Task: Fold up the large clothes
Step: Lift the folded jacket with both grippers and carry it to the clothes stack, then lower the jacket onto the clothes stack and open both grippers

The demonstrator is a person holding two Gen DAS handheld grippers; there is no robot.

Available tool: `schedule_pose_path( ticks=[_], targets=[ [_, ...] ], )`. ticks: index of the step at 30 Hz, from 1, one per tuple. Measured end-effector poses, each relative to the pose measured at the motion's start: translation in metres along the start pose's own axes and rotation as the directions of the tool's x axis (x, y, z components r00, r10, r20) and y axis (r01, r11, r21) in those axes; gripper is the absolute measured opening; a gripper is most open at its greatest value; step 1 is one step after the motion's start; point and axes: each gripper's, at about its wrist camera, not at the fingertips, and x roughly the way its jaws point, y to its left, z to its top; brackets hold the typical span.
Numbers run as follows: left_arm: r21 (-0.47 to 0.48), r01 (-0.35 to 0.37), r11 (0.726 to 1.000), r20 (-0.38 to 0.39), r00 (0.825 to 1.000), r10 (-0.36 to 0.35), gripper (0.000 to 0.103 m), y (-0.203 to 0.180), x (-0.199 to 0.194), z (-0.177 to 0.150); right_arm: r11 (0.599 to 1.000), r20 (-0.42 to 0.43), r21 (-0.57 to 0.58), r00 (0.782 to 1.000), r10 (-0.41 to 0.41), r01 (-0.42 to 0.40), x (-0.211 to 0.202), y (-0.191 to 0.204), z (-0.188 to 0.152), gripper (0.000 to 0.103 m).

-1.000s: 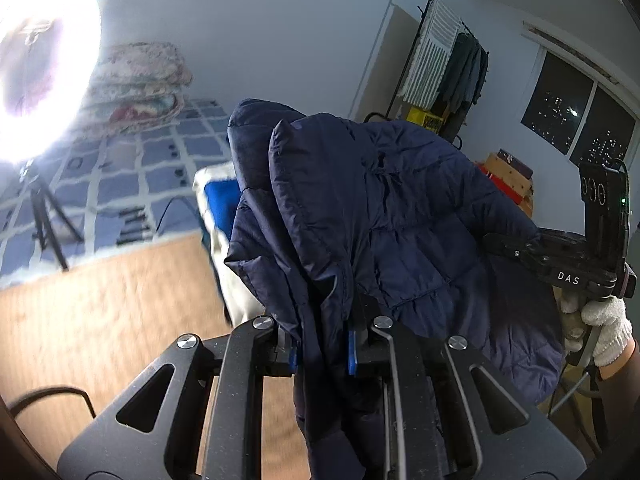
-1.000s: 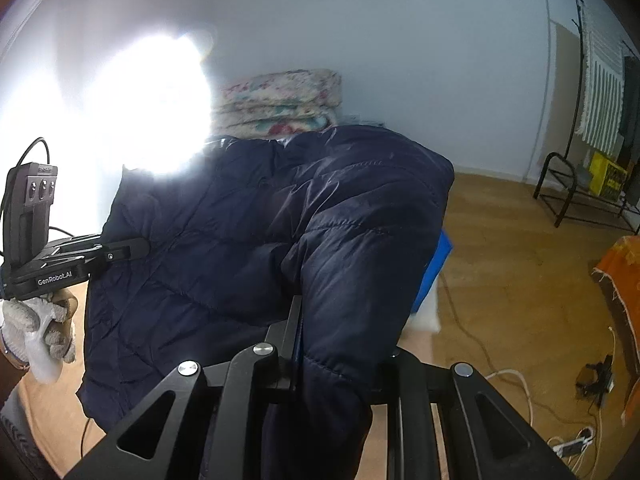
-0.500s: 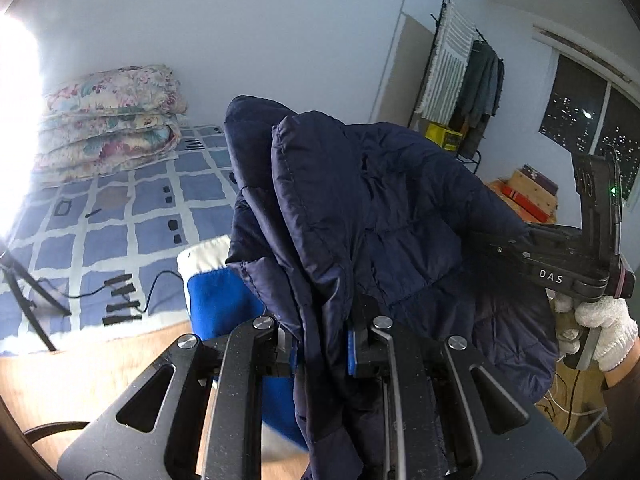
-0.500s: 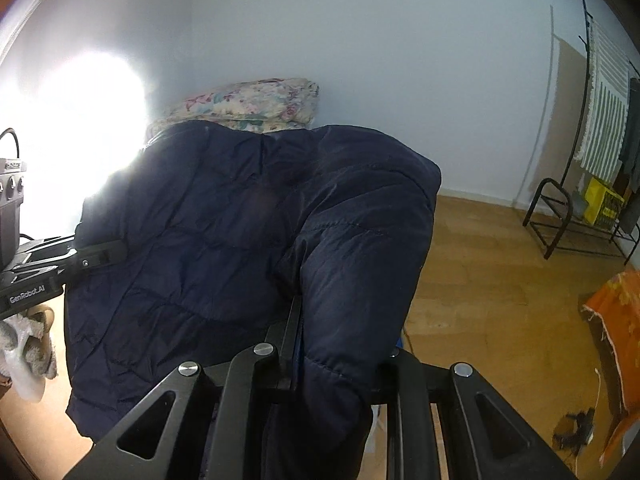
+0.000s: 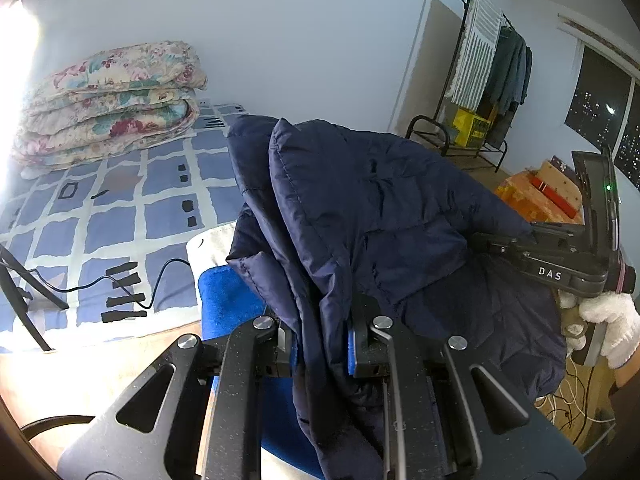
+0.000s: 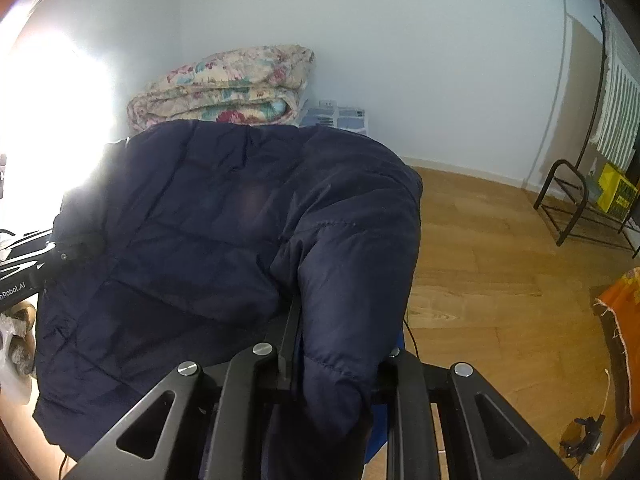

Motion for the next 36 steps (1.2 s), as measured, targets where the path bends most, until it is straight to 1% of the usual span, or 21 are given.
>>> schedule_pose_path(
  ticks=[2, 3, 6, 7, 8, 10, 11, 13, 15, 16, 19, 25, 29, 36],
  targets=[
    [-0.002, -0.003, 1.000, -0.001, 1.000, 0.003, 0.014, 0.001, 0.001, -0.001, 1.000, -0.007, 0.004, 1.000, 0.003, -0.003, 0.003, -0.003, 0.002, 0.020],
    [-0.005, -0.004, 1.000, -0.004, 1.000, 0.004, 0.014, 0.002, 0.003, -0.002, 1.000, -0.012, 0.003, 1.000, -0.001, 0.001, 0.004, -0.005, 0.001, 0.022],
    [-0.009, -0.007, 1.000, -0.010, 1.000, 0.007, 0.016, 0.002, 0.004, -0.004, 1.000, -0.032, -0.007, 0.999, -0.026, 0.026, 0.010, -0.005, 0.004, 0.027],
    [-0.005, -0.011, 1.000, -0.012, 1.000, 0.011, 0.018, 0.002, 0.003, -0.005, 0.999, -0.036, -0.010, 0.999, -0.037, 0.036, 0.013, -0.004, 0.005, 0.032],
    [-0.004, -0.011, 1.000, -0.013, 1.000, 0.011, 0.020, 0.002, 0.003, -0.006, 0.999, -0.037, -0.010, 0.998, -0.050, 0.050, 0.010, -0.003, 0.002, 0.035],
    [-0.002, -0.018, 1.000, -0.008, 1.000, 0.018, 0.021, 0.002, -0.001, -0.007, 0.996, -0.047, -0.017, 0.995, -0.093, 0.092, 0.011, -0.003, 0.000, 0.045],
    [0.000, -0.022, 1.000, -0.007, 1.000, 0.022, 0.023, 0.002, -0.002, -0.008, 0.994, -0.051, -0.020, 0.992, -0.113, 0.112, 0.011, -0.002, -0.001, 0.047],
    [0.000, -0.025, 1.000, -0.006, 1.000, 0.025, 0.027, 0.003, -0.006, -0.010, 0.985, -0.051, -0.028, 0.984, -0.170, 0.169, 0.011, -0.001, -0.001, 0.059],
    [-0.002, -0.024, 1.000, -0.005, 1.000, 0.024, 0.029, 0.004, -0.011, -0.012, 0.979, -0.047, -0.023, 0.978, -0.204, 0.203, 0.007, -0.001, -0.003, 0.061],
    [0.000, -0.025, 1.000, -0.001, 1.000, 0.025, 0.030, 0.004, -0.014, -0.013, 0.978, -0.043, -0.014, 0.977, -0.208, 0.208, 0.004, -0.001, -0.004, 0.062],
    [0.008, -0.029, 1.000, 0.002, 1.000, 0.029, 0.030, 0.004, -0.024, -0.017, 0.978, -0.027, 0.010, 0.978, -0.207, 0.207, -0.005, 0.000, -0.004, 0.066],
    [0.006, -0.028, 1.000, 0.021, 0.999, 0.028, 0.030, 0.005, -0.052, -0.025, 0.977, -0.007, 0.024, 0.977, -0.213, 0.213, -0.020, 0.015, -0.011, 0.067],
    [0.024, -0.026, 0.999, 0.036, 0.999, 0.025, 0.030, -0.001, -0.078, -0.033, 0.979, 0.013, 0.056, 0.980, -0.198, 0.197, -0.037, 0.024, -0.021, 0.067],
    [0.040, -0.012, 0.999, 0.072, 0.997, 0.009, 0.030, -0.010, -0.132, -0.046, 0.979, 0.046, 0.069, 0.980, -0.193, 0.190, -0.078, 0.049, -0.035, 0.067]
  ],
)
